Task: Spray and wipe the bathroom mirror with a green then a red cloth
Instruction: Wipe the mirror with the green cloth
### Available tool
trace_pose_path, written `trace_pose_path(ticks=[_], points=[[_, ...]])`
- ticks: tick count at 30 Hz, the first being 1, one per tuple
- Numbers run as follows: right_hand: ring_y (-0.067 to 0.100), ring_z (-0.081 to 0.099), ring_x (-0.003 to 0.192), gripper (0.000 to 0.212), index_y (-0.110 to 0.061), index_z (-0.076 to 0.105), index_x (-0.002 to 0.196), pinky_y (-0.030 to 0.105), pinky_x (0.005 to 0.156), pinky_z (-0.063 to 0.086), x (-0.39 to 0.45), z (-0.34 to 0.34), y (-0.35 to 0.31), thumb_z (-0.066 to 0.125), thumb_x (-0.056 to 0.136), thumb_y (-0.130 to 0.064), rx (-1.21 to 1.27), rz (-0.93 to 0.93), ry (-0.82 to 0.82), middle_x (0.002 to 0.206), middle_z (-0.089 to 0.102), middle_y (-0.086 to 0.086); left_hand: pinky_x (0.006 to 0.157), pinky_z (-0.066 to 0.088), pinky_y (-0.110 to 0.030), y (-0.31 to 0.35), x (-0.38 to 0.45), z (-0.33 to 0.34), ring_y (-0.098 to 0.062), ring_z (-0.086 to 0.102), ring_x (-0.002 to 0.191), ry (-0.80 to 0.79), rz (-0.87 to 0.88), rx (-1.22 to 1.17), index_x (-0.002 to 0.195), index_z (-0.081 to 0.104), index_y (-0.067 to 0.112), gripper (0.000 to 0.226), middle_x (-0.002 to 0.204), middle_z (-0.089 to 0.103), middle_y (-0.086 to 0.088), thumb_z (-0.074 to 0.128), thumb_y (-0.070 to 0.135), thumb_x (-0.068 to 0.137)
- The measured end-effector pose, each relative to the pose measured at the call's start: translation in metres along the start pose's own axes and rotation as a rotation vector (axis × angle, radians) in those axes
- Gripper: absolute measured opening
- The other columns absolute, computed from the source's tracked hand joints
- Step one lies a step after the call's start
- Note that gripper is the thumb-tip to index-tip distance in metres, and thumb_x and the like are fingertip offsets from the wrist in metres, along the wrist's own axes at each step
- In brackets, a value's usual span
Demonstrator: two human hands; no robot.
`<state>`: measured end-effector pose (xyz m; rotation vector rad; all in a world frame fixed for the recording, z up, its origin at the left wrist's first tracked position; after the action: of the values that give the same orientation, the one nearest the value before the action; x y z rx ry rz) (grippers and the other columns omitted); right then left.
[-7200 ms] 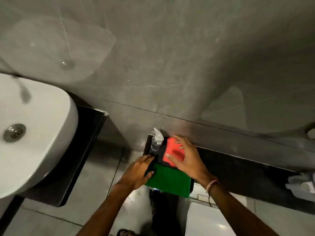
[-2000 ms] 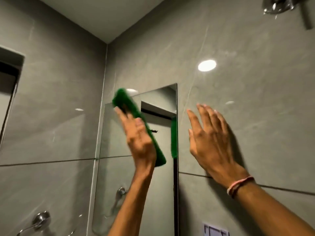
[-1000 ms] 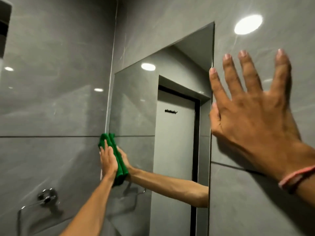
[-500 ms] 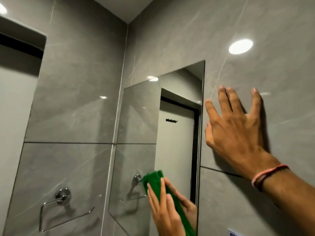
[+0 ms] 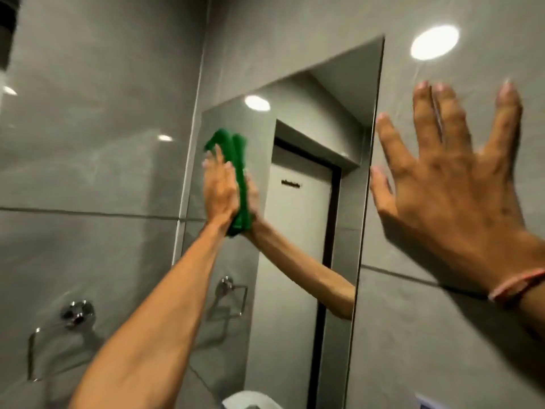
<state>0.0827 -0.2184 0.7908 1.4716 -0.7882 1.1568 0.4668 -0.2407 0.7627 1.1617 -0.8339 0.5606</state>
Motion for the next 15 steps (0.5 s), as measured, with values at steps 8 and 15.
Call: trace_pose_path(ticks=[8,15], points=[[0.038,0.019,0.157,0.066,-0.019,0.026,0.159,0.081,0.115,0.017,-0.007,0.007,-0.001,0.035,0.101,-0.05,0.127,0.019,0.03,0.166,0.023,0.026,0.13,0.002,-0.036,-0.148,-0.323,-0.056,-0.026,0.006,0.159,0.093,-0.659,0.041,0.157,0.017,0.006,0.05,0.17,0.007,-0.015,0.029,0.013,0.109],[0.036,0.018,0.159,0.067,-0.017,0.029,0.159,0.066,0.127,0.009,-0.012,-0.014,-0.002,0.037,0.101,-0.048,0.223,-0.055,-0.181,0.17,0.019,0.024,0.126,0.002,-0.028,0.029,-0.371,-0.015,0.0,-0.004,0.156,-0.017,-0.346,-0.134,0.152,0.011,0.04,0.059,0.167,-0.001,0.02,0.029,0.035,0.096]])
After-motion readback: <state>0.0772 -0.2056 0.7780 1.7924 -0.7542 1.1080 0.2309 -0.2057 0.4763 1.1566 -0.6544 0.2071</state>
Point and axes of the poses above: each hand's wrist, its own x-axis towards the middle knuckle, its own z-axis out of the palm, y = z × x, the point moved 5 cm from there along x, towards the middle knuckle
